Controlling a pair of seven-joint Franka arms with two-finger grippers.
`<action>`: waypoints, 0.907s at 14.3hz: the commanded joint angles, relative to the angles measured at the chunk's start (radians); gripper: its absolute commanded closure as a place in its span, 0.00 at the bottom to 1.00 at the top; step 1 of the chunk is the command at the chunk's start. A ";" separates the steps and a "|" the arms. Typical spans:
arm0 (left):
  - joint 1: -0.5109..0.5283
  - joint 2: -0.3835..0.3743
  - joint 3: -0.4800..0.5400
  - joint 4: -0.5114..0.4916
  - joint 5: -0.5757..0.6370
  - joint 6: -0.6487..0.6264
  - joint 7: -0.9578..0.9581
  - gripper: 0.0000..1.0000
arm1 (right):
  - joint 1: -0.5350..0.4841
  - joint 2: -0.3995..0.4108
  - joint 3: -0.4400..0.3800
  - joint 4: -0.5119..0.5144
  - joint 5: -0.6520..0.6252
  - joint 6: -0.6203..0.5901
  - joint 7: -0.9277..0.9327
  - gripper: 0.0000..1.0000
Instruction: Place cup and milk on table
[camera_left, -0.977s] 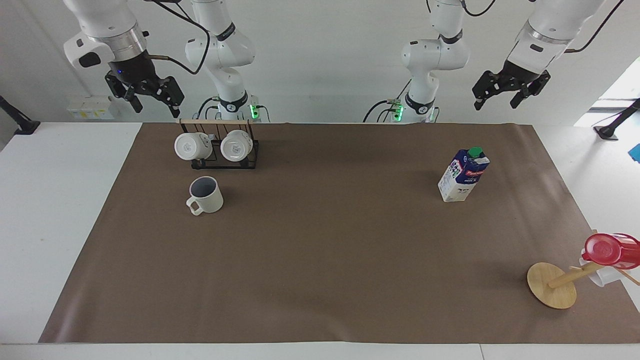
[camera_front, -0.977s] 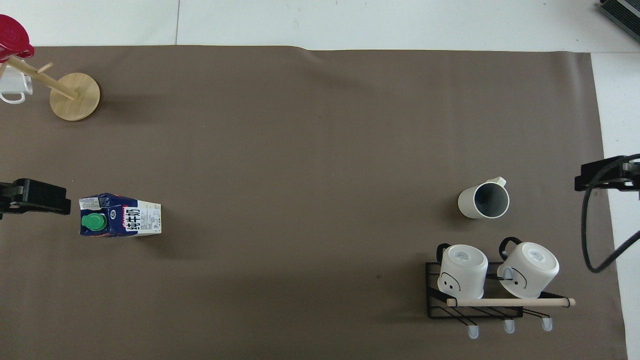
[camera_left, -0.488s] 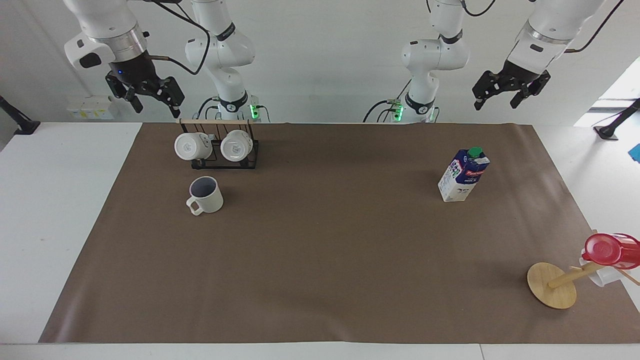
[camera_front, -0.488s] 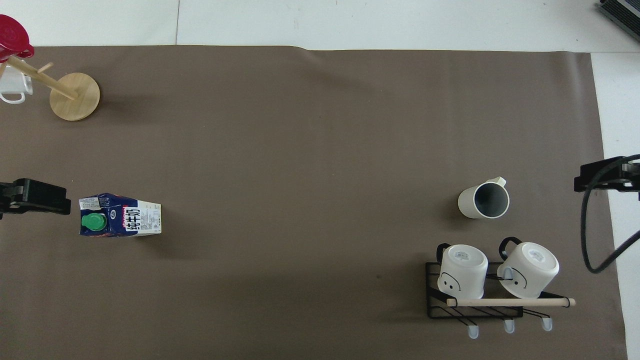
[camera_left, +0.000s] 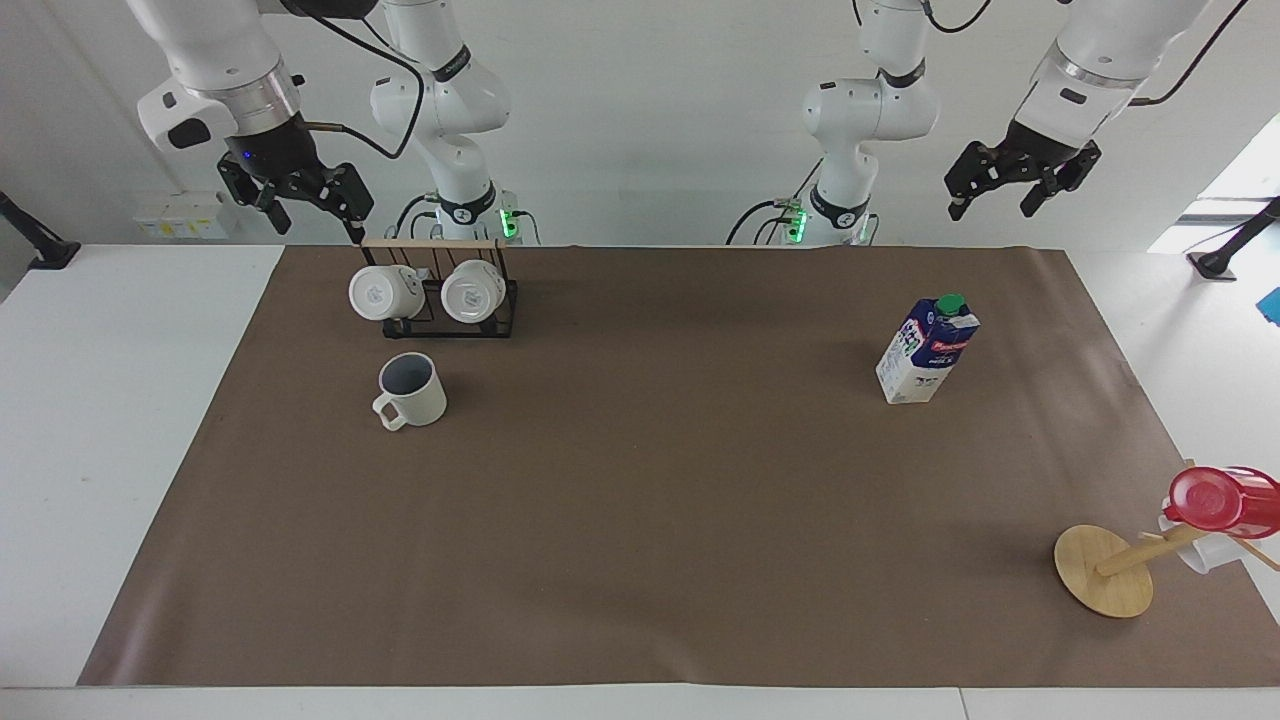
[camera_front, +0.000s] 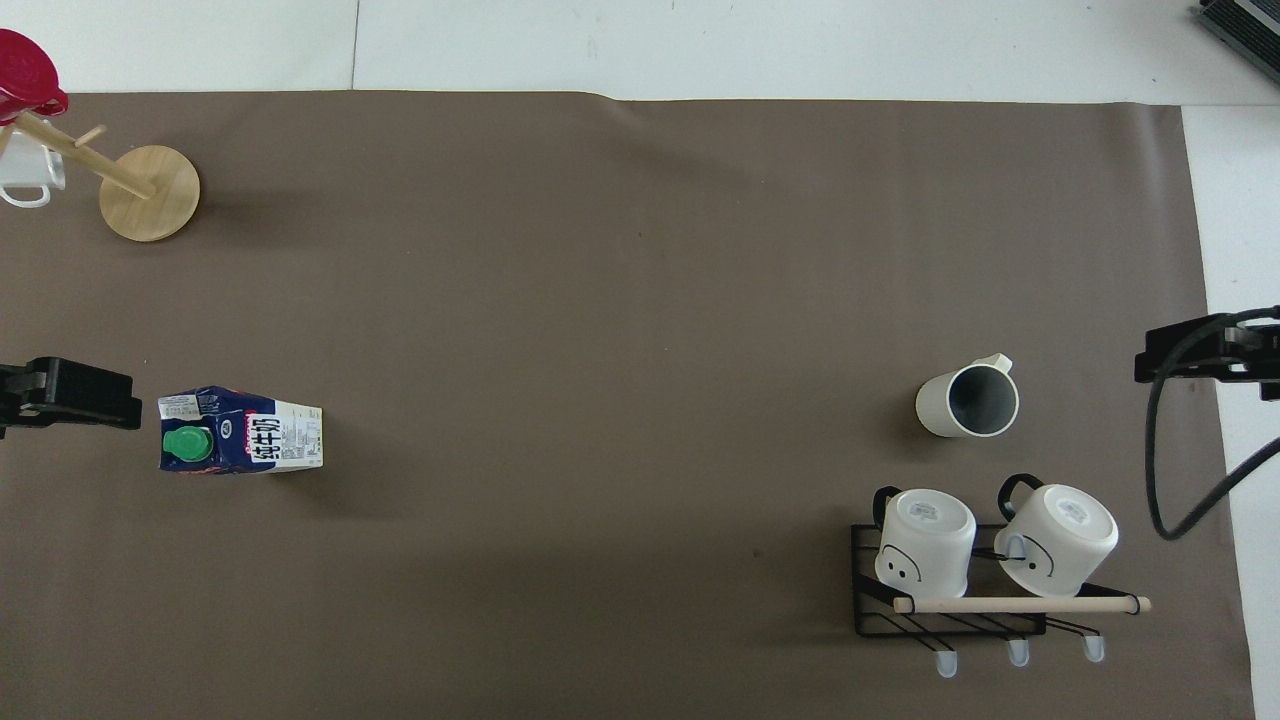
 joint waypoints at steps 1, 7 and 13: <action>0.003 -0.007 0.002 0.002 -0.009 -0.015 0.001 0.00 | -0.003 -0.017 0.004 -0.070 0.019 0.082 -0.001 0.00; 0.003 -0.007 0.002 0.002 -0.009 -0.015 0.001 0.00 | 0.039 0.014 0.015 -0.260 0.027 0.292 0.002 0.00; 0.003 -0.007 0.002 0.002 -0.009 -0.015 0.001 0.00 | 0.052 0.101 0.015 -0.407 0.028 0.490 0.004 0.00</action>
